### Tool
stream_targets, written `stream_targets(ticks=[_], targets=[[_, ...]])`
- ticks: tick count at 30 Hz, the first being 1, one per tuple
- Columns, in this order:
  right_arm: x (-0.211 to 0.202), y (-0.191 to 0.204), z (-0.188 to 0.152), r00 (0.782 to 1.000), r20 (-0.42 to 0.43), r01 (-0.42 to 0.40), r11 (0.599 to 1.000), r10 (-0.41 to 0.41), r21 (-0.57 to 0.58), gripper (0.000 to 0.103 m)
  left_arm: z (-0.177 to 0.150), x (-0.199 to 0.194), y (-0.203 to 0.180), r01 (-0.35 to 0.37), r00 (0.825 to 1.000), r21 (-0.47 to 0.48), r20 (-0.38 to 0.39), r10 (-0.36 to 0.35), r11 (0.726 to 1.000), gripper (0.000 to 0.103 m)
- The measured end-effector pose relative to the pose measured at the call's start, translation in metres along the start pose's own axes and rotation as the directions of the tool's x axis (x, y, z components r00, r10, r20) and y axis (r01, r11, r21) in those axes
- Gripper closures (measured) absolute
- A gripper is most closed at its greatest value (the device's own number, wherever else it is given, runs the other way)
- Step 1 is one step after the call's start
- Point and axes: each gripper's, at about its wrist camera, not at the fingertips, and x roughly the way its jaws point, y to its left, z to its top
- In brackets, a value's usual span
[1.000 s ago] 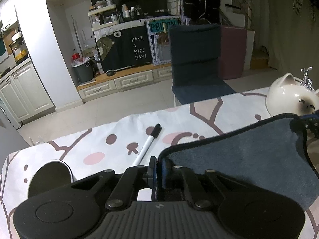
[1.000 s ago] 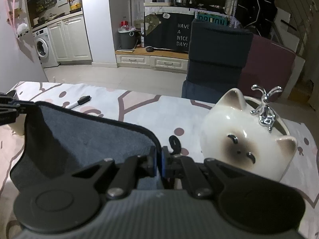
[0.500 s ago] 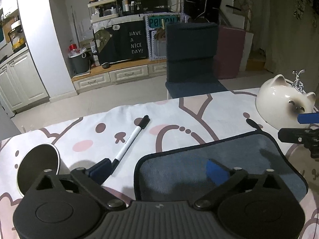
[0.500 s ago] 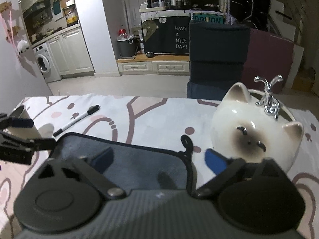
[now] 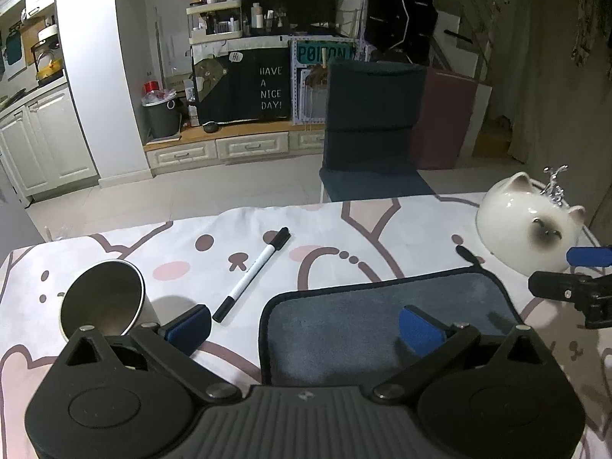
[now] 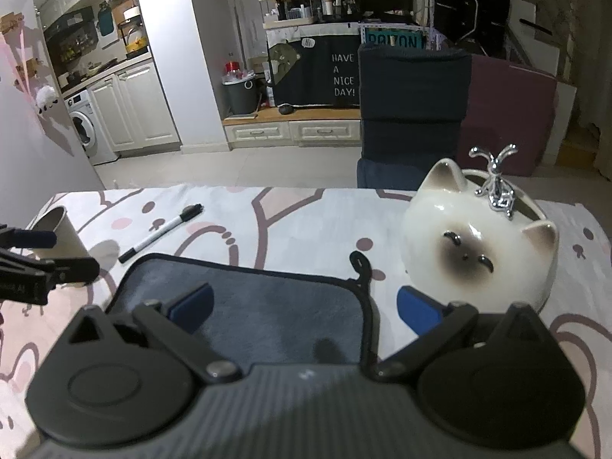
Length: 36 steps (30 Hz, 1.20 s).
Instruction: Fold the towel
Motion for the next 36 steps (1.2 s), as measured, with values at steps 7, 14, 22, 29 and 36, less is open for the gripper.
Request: stream_targets(ticks=[7, 14, 22, 29, 36], targets=[[-0.018, 0.006, -0.004, 1.0, 0.003, -0.002, 1.0, 0.002, 0.001, 0.0, -0.004, -0.028, -0.005, 0.004, 1.0, -0.004, 0.015, -0.004, 1.0, 0.0], [-0.037, 0.009, -0.011, 1.0, 0.017, 0.002, 1.0, -0.002, 0.0, 0.0, -0.011, -0.058, -0.01, -0.004, 1.0, -0.013, 0.027, 0.004, 1.0, 0.0], [-0.064, 0.01, -0.019, 0.999, 0.046, -0.006, 1.0, 0.006, -0.002, 0.0, -0.02, -0.088, -0.018, -0.005, 0.999, -0.005, 0.034, 0.005, 1.0, 0.0], [-0.091, 0.01, -0.029, 0.997, 0.072, -0.002, 1.0, 0.003, -0.015, 0.0, -0.031, -0.117, -0.025, -0.002, 0.999, -0.012, 0.043, 0.003, 1.0, 0.0], [-0.116, 0.011, -0.04, 0.996, 0.086, -0.012, 1.0, 0.013, -0.018, 0.0, -0.042, -0.149, -0.037, 0.015, 0.998, 0.001, 0.059, -0.015, 1.0, 0.0]])
